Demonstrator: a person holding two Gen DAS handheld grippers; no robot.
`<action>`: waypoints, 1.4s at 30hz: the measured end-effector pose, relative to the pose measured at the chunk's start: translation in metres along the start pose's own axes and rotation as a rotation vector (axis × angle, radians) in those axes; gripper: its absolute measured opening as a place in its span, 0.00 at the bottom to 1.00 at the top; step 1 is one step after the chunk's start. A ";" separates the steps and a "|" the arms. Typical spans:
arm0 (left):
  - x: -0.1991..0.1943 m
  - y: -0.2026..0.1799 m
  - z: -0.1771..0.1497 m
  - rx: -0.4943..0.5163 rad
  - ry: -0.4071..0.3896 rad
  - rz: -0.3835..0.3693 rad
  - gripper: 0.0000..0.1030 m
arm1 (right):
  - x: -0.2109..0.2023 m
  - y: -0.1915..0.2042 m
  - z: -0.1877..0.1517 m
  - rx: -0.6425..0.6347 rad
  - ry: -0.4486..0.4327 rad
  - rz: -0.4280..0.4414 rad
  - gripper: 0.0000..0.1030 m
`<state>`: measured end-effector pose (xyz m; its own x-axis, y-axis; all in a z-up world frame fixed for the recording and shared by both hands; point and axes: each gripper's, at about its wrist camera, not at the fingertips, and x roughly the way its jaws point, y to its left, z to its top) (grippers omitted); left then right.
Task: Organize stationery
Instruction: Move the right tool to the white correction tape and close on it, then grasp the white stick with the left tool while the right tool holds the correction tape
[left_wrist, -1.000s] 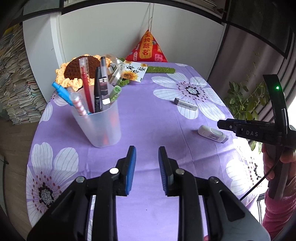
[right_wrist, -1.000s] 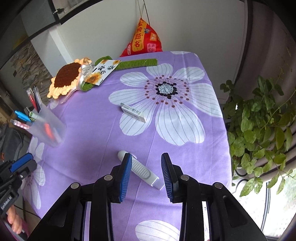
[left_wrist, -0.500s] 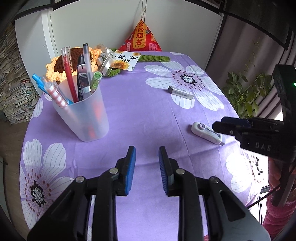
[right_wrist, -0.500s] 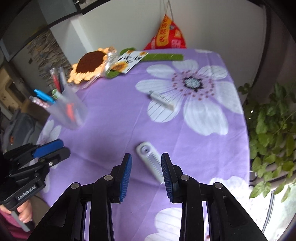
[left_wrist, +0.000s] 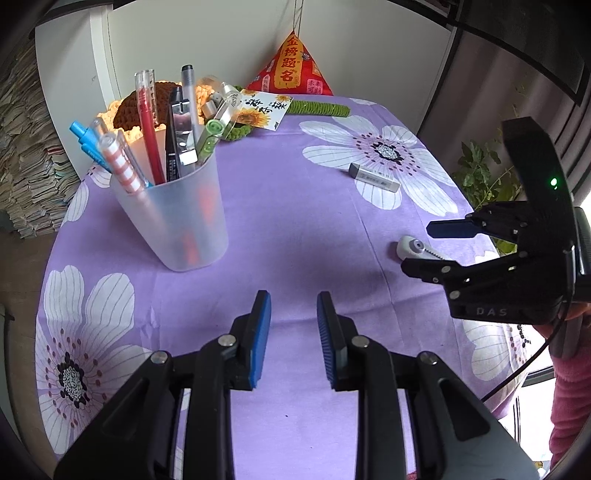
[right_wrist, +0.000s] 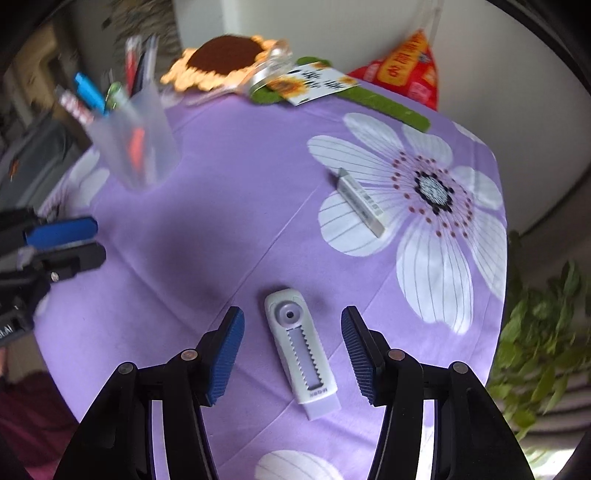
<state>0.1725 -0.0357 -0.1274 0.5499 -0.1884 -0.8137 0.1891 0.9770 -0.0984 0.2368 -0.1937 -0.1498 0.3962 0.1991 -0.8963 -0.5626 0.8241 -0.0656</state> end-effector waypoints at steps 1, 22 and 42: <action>0.000 0.000 0.001 -0.001 -0.002 0.000 0.23 | 0.002 0.002 0.001 -0.023 0.013 -0.006 0.53; 0.046 -0.060 0.069 -0.064 0.068 -0.073 0.48 | -0.037 -0.046 -0.073 0.527 -0.041 -0.165 0.26; 0.136 -0.057 0.140 -0.340 0.250 0.040 0.49 | -0.025 -0.036 -0.097 0.539 -0.175 -0.188 0.26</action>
<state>0.3503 -0.1314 -0.1523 0.3295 -0.1602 -0.9305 -0.1304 0.9683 -0.2129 0.1770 -0.2797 -0.1674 0.5927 0.0700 -0.8024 -0.0419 0.9975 0.0561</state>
